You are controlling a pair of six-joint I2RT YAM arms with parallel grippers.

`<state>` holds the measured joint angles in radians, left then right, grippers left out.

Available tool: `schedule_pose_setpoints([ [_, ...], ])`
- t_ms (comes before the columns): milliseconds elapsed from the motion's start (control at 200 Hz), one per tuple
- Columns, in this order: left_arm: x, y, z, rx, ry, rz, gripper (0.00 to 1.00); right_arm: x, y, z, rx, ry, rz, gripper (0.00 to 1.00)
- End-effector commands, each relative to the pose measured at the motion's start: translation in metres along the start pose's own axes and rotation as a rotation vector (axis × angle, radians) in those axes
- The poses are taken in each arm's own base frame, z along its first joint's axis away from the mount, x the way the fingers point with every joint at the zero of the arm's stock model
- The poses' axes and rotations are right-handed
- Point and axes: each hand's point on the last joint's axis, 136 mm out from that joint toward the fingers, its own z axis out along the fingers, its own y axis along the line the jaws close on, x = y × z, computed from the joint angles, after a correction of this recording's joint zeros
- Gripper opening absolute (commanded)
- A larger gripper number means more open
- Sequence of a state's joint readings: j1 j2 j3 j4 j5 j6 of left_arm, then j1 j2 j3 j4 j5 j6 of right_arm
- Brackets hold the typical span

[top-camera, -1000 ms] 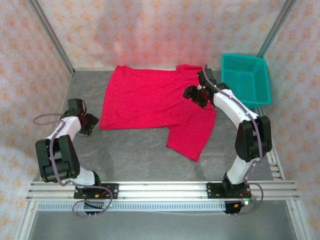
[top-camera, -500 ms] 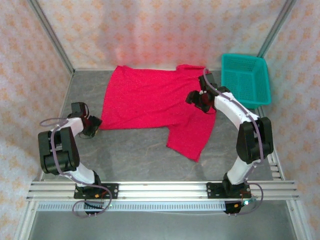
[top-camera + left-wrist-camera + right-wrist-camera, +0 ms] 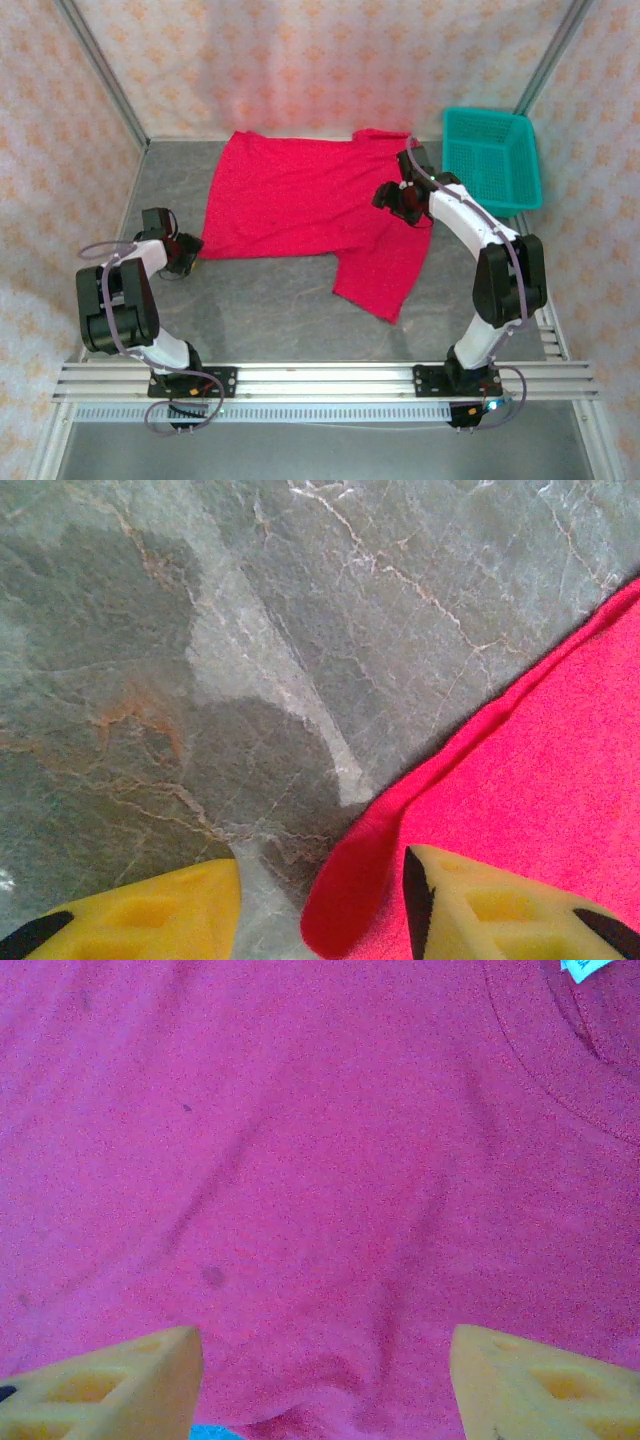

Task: Fold the inside-out t-shirt

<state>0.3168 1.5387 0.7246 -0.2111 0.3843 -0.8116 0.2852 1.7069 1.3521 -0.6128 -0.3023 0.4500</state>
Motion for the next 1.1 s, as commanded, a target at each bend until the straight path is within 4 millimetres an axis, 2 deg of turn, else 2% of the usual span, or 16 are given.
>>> schedule_pose_setpoints([
  [0,0.008,-0.01,0.001,0.034,0.009,-0.011,0.41,-0.007,-0.001,-0.014,0.016,-0.032,-0.016,0.67],
  [155,0.014,-0.019,0.003,0.038,0.008,0.005,0.19,0.01,-0.018,-0.018,0.071,0.002,-0.003,0.65],
  [235,0.013,-0.023,0.002,0.046,0.003,0.008,0.06,0.033,-0.033,-0.023,0.104,0.048,0.009,0.62],
  [305,0.011,-0.025,-0.004,0.046,-0.01,0.013,0.0,0.062,-0.049,-0.029,0.132,0.089,0.011,0.56],
  [400,0.005,-0.028,-0.017,0.039,-0.05,0.037,0.0,0.104,-0.074,-0.034,0.163,0.142,0.03,0.46],
  [475,0.0,-0.03,-0.028,0.031,-0.083,0.059,0.0,0.136,-0.092,-0.038,0.182,0.186,0.044,0.35],
  [540,-0.002,-0.033,-0.036,0.037,-0.101,0.073,0.0,0.158,-0.103,-0.042,0.19,0.211,0.051,0.22],
  [595,-0.002,-0.036,-0.04,0.044,-0.106,0.078,0.0,0.173,-0.11,-0.043,0.19,0.227,0.065,0.16],
  [655,-0.002,-0.037,-0.042,0.049,-0.109,0.082,0.0,0.19,-0.118,-0.041,0.199,0.259,0.078,0.14],
  [796,0.002,-0.037,-0.044,0.052,-0.112,0.09,0.0,0.215,-0.118,-0.039,0.167,0.282,0.079,0.14],
  [1041,0.005,-0.036,-0.043,0.05,-0.106,0.097,0.0,0.242,-0.105,-0.023,0.148,0.307,0.052,0.14],
  [1096,0.006,-0.036,-0.043,0.051,-0.105,0.099,0.0,0.245,-0.104,-0.021,0.152,0.314,0.043,0.19],
])
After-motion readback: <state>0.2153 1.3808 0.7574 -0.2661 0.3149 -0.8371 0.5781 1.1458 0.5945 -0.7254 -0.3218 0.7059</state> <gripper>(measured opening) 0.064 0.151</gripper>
